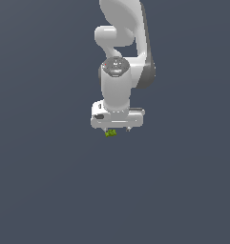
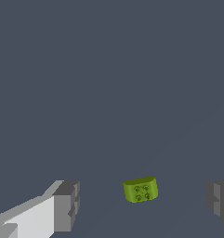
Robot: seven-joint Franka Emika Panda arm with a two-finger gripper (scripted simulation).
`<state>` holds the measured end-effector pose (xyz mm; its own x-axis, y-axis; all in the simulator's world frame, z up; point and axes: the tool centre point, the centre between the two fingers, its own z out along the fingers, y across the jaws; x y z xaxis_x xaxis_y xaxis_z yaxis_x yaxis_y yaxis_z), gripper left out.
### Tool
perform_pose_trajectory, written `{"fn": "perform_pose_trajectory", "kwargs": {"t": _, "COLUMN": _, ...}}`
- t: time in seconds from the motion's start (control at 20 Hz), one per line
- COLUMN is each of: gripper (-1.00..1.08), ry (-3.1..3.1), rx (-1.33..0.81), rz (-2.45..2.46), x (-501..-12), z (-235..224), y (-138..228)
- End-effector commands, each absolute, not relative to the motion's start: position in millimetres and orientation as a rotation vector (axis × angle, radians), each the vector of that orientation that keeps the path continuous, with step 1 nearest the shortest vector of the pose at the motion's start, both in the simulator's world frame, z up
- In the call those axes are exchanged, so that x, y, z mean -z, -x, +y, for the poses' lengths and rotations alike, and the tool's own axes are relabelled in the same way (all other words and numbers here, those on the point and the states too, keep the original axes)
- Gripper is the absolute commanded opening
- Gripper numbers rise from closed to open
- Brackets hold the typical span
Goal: Pick up the object and move it to a goal position.
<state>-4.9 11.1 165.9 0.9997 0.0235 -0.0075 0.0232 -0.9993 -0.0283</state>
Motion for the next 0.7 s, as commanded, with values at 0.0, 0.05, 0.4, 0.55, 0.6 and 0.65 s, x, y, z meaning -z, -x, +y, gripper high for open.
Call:
{"fn": "perform_pose_trajectory", "kwargs": {"t": 0.0, "gripper": 1.0, "ry": 3.113, "rx": -0.012, "rz": -0.036, "x": -165.9, "z": 11.1, "y": 4.9}}
{"fn": "perform_pose_trajectory", "kwargs": {"t": 0.05, "gripper": 1.0, "ry": 3.113, "rx": -0.013, "rz": -0.036, "x": -166.0, "z": 11.0, "y": 5.1}}
{"fn": "perform_pose_trajectory", "kwargs": {"t": 0.4, "gripper": 1.0, "ry": 3.099, "rx": -0.047, "rz": 0.009, "x": -164.9, "z": 5.3, "y": 12.8}}
{"fn": "perform_pose_trajectory", "kwargs": {"t": 0.55, "gripper": 1.0, "ry": 3.097, "rx": -0.051, "rz": 0.01, "x": -165.0, "z": 4.6, "y": 13.6}}
{"fn": "perform_pose_trajectory", "kwargs": {"t": 0.6, "gripper": 1.0, "ry": 3.098, "rx": -0.05, "rz": 0.009, "x": -165.0, "z": 4.8, "y": 13.4}}
{"fn": "perform_pose_trajectory", "kwargs": {"t": 0.65, "gripper": 1.0, "ry": 3.098, "rx": -0.049, "rz": 0.011, "x": -164.8, "z": 4.9, "y": 13.3}}
